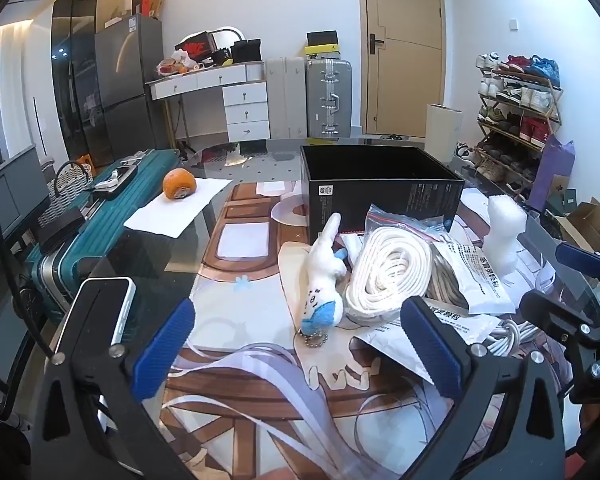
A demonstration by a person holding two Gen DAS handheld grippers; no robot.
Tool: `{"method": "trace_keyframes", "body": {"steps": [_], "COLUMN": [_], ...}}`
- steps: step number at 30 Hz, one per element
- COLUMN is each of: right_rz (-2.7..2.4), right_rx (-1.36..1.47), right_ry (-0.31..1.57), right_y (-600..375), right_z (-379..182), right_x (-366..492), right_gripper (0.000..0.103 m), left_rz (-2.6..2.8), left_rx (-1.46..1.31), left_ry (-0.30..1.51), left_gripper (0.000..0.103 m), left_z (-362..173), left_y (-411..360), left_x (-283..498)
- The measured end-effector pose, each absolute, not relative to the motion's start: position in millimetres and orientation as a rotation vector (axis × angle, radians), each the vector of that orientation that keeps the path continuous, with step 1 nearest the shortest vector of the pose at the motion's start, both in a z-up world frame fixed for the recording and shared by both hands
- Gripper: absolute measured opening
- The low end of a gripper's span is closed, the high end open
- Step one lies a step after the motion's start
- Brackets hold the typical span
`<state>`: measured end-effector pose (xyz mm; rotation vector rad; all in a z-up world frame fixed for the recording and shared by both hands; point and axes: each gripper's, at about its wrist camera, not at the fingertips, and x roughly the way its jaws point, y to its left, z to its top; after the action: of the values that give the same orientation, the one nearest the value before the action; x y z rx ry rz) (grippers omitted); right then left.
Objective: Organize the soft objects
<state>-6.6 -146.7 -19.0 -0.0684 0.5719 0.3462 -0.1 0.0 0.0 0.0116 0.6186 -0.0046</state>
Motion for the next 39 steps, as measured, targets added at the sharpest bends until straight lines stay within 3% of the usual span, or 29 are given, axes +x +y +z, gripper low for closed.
{"method": "trace_keyframes", "body": {"steps": [39], "right_rz": [0.310], "right_rx": [-0.088], "right_ry": [0.551], "right_y": [-147], "right_z": [-8], "right_x": [-22], "right_gripper": [0.103], "left_rz": [-0.069], "left_rx": [0.045], "left_ry": [0.578], "left_gripper": [0.103], "left_z": [13], "left_y": [-7], "left_x": [-11]}}
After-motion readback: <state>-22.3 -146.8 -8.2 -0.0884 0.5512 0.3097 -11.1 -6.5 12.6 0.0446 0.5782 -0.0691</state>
